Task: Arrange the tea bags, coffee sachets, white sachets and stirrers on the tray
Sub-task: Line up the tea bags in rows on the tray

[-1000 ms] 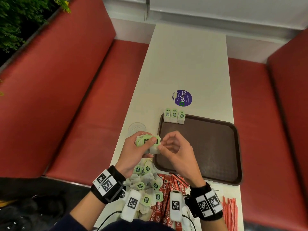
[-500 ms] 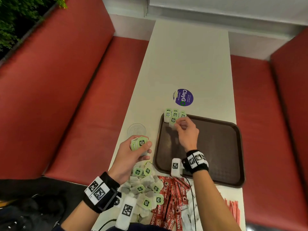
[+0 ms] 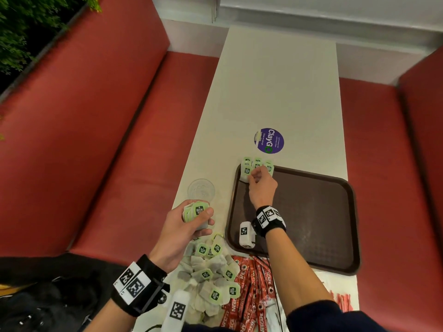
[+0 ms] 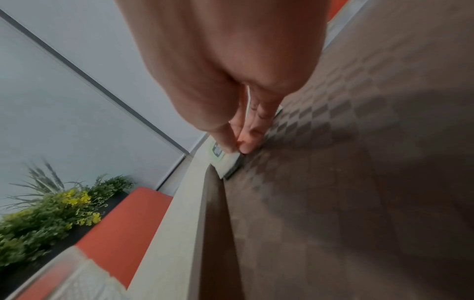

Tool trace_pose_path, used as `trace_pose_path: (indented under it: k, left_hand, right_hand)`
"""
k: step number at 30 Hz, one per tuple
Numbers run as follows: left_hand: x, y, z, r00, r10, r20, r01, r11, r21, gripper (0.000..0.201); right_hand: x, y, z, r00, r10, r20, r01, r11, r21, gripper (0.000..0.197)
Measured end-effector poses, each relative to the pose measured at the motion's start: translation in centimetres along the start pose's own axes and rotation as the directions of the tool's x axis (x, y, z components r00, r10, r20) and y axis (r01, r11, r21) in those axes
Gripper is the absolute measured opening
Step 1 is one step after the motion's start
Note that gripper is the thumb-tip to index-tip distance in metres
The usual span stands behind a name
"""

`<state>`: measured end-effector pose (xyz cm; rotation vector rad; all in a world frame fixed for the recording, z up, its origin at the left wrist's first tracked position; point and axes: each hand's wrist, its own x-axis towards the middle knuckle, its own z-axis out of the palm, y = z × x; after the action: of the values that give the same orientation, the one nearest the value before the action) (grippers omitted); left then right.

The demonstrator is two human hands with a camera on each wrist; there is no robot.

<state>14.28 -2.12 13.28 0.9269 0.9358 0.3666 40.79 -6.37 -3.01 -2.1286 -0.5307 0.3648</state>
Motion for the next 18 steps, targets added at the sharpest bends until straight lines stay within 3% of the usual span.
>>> trace_pose_path:
  k: [4,18]
  left_hand:
    - [-0.2,0.0,0.2,1.000,-0.014,0.009,0.014,1.000,-0.014,0.034]
    - [-0.3,0.1,0.0,0.999,-0.029,0.024,0.030,0.998,-0.061,0.039]
  right_hand:
    - [-0.7,0.5,0.2,0.999,-0.038,-0.019,0.038,0.999,-0.023,0.017]
    - [-1.2,0.3,0.2,0.990,-0.100,0.100,0.112,0.985,-0.131,0.026]
